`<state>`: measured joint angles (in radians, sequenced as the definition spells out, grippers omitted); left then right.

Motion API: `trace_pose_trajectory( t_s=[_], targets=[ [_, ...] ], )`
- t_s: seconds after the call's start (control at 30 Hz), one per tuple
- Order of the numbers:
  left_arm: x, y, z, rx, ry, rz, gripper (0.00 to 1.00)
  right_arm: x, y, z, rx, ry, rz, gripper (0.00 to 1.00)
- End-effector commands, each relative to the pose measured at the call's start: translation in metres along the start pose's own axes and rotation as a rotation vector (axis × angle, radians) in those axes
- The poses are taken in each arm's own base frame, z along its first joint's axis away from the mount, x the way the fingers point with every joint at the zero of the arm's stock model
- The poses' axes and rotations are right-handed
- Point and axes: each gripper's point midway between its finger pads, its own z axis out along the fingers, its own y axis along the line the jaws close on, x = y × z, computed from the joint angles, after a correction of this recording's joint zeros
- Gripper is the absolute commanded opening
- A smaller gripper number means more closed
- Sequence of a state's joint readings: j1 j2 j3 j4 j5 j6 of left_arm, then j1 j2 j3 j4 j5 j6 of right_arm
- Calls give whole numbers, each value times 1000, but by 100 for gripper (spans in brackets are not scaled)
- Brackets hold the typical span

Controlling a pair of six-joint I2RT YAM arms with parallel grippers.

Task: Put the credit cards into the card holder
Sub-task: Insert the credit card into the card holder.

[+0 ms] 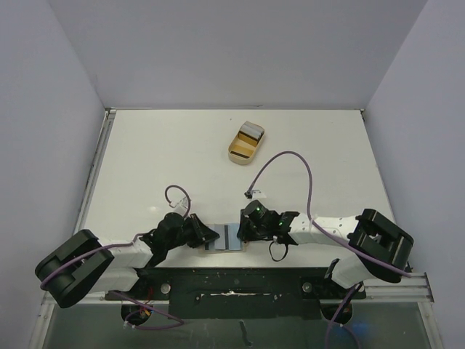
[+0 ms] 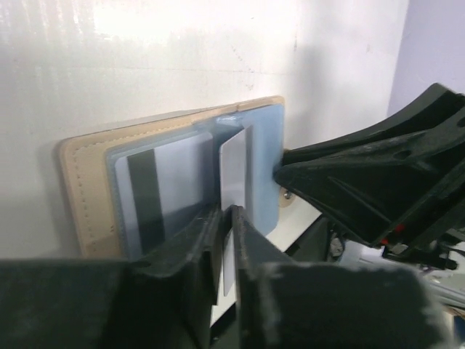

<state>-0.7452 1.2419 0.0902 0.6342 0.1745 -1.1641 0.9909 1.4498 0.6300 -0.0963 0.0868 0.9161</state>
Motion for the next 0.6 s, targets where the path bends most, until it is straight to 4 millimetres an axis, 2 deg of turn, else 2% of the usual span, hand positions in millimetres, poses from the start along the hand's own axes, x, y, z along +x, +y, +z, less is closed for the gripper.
trace_pose_trajectory(
  t_s=[0.0, 0.1, 0.2, 0.57],
  targets=[
    [-6, -3, 5, -13, -30, 14, 15, 2, 8, -3, -38, -14, 15, 21],
    [-8, -1, 3, -41, -39, 19, 29, 0, 7, -6, -34, -22, 15, 20],
    [-11, 2, 1, -62, -58, 17, 35, -1, 8, -9, -29, -23, -1, 20],
    [-6, 15, -3, -131, -54, 21, 38, -8, 11, -21, -37, -52, 12, 23]
  ],
)
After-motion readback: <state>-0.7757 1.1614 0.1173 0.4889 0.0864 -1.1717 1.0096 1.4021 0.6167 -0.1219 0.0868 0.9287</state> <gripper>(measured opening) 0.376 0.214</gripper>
